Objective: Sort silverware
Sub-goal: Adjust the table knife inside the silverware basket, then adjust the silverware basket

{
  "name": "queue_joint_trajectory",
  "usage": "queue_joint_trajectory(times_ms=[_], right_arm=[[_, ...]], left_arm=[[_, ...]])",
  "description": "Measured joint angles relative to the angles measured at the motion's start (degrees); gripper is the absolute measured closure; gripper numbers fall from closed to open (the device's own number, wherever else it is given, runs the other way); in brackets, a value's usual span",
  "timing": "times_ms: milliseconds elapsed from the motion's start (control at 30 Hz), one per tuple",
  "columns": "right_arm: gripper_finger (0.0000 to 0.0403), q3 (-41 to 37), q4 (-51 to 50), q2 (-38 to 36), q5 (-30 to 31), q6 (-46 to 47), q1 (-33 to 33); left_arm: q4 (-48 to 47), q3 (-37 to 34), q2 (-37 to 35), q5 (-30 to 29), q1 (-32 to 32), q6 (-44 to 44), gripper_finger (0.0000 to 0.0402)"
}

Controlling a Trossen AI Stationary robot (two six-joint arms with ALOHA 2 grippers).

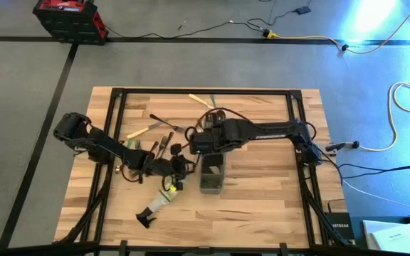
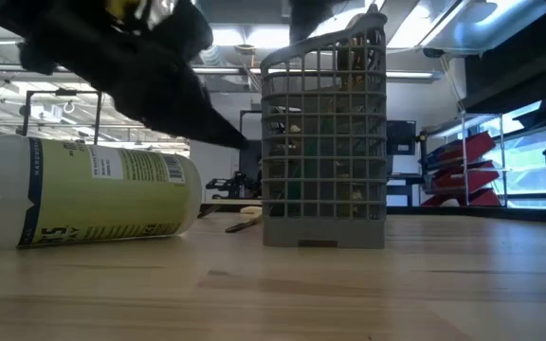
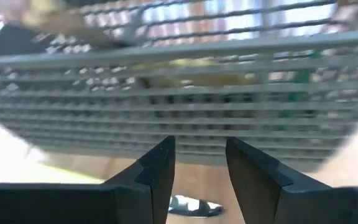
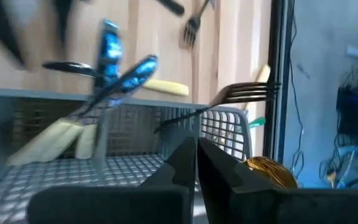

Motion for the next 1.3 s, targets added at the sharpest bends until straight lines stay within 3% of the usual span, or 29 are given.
queue_joint_trajectory(times_ms=[100,367,567,800,900,1100,1300], right_arm=[[0.0402,0.16,-0.20,-2.97,0.92,1.09,2.96],[0.0403,-4.24,-5.47,-11.55,13.91,14.20,12.66],[0.0403,-18.10,-3.83,-18.49,15.05,22.51,16.79],[0.0403,-43.57,16.63,-31.31,7.52,23.84,17.93],[0.0403,-51.84,22.53,-37.49,7.64,26.19,19.50],[0.0403,-61.85,22.45,-47.25,13.15,39.50,24.86],[0.0403,-67.80,24.74,-49.33,14.91,47.46,30.75]], left_arm=[[0.12,0.00,0.00,0.38,2.43,0.03,0.0273],[-4.21,0.00,0.33,0.55,8.60,2.70,0.0273],[-4.84,1.06,2.00,5.12,11.68,3.43,0.0273],[-5.33,8.31,8.54,7.68,11.70,6.88,0.0273],[-6.93,11.08,11.00,7.25,11.10,7.97,0.0273],[-6.45,15.05,14.85,8.04,11.33,9.67,0.0273],[-6.49,19.90,18.51,8.24,11.91,12.75,0.0273]])
